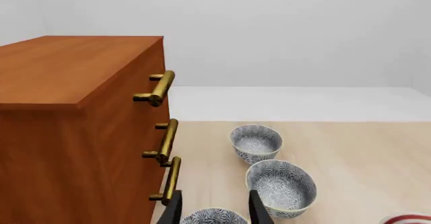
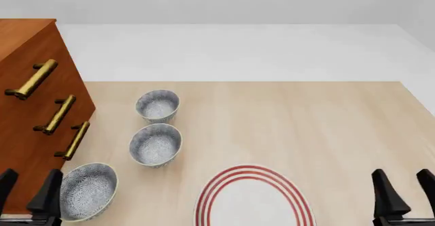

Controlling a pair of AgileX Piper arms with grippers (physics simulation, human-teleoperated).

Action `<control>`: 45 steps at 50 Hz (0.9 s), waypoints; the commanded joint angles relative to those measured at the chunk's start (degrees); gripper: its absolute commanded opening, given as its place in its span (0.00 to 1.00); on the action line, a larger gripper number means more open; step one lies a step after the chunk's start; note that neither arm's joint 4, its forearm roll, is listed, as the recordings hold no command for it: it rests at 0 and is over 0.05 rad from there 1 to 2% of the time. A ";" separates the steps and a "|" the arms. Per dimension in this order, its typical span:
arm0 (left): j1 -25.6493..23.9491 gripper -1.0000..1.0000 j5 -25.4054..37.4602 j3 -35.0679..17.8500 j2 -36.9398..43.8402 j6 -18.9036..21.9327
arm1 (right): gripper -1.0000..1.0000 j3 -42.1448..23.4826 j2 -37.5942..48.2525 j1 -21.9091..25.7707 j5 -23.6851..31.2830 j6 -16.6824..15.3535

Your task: Open the top drawer of the cabinet.

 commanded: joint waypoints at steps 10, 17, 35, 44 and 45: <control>0.39 1.00 -0.41 -0.84 0.00 0.24 | 1.00 -0.17 0.28 0.01 -0.08 -0.01; 0.88 1.00 1.20 -2.31 0.00 1.27 | 1.00 -0.17 0.29 0.00 -0.07 0.00; 0.13 1.00 3.78 -6.08 -0.01 13.28 | 1.00 -0.17 0.28 0.00 -0.08 -0.01; -0.38 1.00 5.06 -8.11 -0.01 19.26 | 1.00 -0.17 0.29 0.01 -0.07 -0.01; -0.31 1.00 5.08 -7.99 -0.01 20.13 | 1.00 -0.17 0.27 0.01 -0.08 -0.03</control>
